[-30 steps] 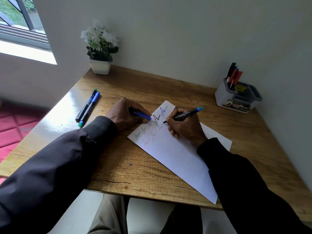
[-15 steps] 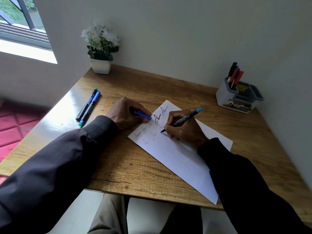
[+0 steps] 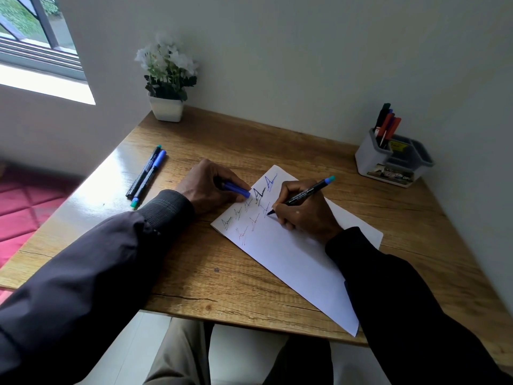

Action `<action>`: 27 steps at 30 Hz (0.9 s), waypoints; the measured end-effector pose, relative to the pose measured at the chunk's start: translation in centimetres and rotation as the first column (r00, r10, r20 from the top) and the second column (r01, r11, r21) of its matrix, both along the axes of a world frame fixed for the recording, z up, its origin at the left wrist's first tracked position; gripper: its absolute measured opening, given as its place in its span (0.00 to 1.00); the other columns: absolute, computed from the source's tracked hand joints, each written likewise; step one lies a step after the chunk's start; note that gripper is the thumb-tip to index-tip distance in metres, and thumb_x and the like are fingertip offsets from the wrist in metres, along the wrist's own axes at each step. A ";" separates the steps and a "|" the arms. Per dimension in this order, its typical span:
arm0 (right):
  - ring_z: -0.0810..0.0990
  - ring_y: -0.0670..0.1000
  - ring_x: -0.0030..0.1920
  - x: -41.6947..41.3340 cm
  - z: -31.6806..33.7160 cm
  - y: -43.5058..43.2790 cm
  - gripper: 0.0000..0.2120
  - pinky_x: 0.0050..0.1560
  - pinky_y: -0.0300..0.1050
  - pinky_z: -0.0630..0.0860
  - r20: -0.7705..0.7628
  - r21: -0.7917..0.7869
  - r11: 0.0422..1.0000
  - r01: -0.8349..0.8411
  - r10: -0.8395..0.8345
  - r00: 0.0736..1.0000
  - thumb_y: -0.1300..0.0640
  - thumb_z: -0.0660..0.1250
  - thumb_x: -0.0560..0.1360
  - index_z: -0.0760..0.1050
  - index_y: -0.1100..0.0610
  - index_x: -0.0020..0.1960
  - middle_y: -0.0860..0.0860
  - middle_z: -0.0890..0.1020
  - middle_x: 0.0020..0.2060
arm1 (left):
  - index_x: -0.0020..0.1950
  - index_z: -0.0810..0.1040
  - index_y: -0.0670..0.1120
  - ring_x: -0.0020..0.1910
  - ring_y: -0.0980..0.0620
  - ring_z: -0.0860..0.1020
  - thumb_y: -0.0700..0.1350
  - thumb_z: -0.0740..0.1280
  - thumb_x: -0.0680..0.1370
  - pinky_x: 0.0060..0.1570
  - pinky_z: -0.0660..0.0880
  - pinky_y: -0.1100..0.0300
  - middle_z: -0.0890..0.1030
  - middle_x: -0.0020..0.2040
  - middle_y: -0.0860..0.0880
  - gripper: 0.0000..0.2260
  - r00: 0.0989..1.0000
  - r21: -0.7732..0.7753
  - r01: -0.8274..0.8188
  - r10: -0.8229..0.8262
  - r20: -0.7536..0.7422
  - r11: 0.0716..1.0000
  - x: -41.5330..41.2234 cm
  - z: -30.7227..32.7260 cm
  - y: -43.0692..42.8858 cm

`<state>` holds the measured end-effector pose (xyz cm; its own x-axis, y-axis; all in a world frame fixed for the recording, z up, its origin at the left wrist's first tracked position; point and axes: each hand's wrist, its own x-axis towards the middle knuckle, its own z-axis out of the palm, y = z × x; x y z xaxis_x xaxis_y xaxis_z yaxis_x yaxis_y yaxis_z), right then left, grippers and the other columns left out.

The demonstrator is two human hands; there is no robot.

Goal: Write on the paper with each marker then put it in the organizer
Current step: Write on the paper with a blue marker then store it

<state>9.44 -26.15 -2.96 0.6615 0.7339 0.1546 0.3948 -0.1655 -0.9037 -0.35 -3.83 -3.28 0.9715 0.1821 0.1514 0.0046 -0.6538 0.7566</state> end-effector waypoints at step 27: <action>0.85 0.60 0.39 1.4 1.3 -0.4 0.05 0.36 0.48 0.82 -0.183 0.330 0.942 -0.062 0.128 0.975 0.66 0.64 0.81 0.78 0.65 0.51 0.65 0.85 0.44 | 0.53 0.86 0.47 0.44 0.64 0.83 0.42 0.75 0.75 0.39 0.79 0.70 0.84 0.48 0.58 0.07 0.996 -0.258 -0.046 0.063 0.060 0.965 -0.6 0.8 -1.2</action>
<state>10.80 -26.51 -1.69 0.6328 0.7277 0.2646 0.2016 0.1751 -0.9637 -0.97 -5.00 -2.48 0.9483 0.2756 0.1571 -0.0214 -0.4385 0.8985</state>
